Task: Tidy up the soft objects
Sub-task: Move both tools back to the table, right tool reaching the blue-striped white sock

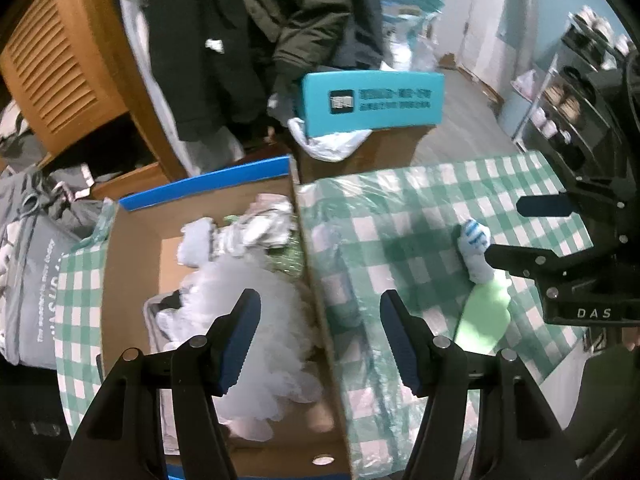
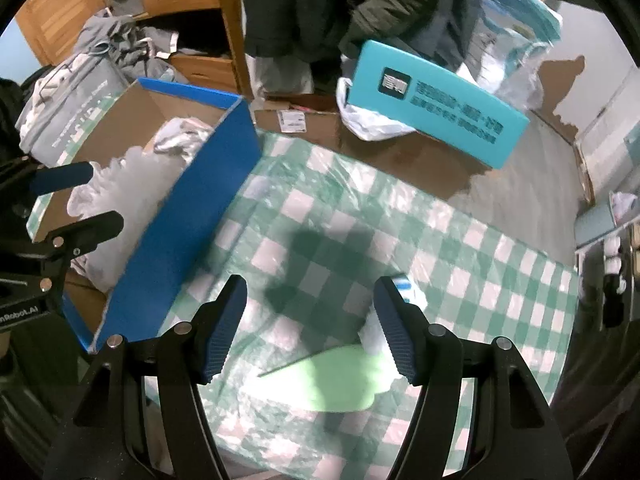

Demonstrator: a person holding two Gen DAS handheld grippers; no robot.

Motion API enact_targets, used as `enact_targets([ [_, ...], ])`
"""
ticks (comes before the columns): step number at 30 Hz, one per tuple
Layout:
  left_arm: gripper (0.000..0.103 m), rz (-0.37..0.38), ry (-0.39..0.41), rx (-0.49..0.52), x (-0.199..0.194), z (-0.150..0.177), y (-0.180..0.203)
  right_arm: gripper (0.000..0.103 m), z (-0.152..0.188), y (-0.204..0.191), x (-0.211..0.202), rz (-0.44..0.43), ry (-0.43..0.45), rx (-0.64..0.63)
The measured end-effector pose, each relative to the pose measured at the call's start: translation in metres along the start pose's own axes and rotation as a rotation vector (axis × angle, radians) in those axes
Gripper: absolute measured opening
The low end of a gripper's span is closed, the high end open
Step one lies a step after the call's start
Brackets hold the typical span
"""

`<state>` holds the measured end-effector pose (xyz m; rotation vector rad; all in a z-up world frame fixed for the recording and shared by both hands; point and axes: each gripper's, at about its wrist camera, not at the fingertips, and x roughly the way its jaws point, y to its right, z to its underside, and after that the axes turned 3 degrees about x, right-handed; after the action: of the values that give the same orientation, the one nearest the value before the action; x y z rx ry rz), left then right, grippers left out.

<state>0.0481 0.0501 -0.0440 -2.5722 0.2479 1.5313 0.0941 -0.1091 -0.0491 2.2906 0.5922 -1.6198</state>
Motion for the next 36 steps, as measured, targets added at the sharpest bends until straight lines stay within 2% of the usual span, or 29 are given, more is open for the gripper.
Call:
enact_targets([
  [13, 0.064, 0.027, -0.047, 0.097, 0.016, 0.006, 0.051, 0.070, 0.031, 0.034, 0.011, 0.011, -0.032, 0.082],
  [20, 0.064, 0.054, -0.085, 0.089, 0.034, 0.007, 0.063, 0.070, 0.040, 0.058, 0.027, 0.027, -0.057, 0.141],
  [36, 0.065, 0.036, -0.152, 0.090, 0.082, -0.006, 0.082, 0.070, 0.038, 0.086, 0.083, 0.034, -0.117, 0.234],
])
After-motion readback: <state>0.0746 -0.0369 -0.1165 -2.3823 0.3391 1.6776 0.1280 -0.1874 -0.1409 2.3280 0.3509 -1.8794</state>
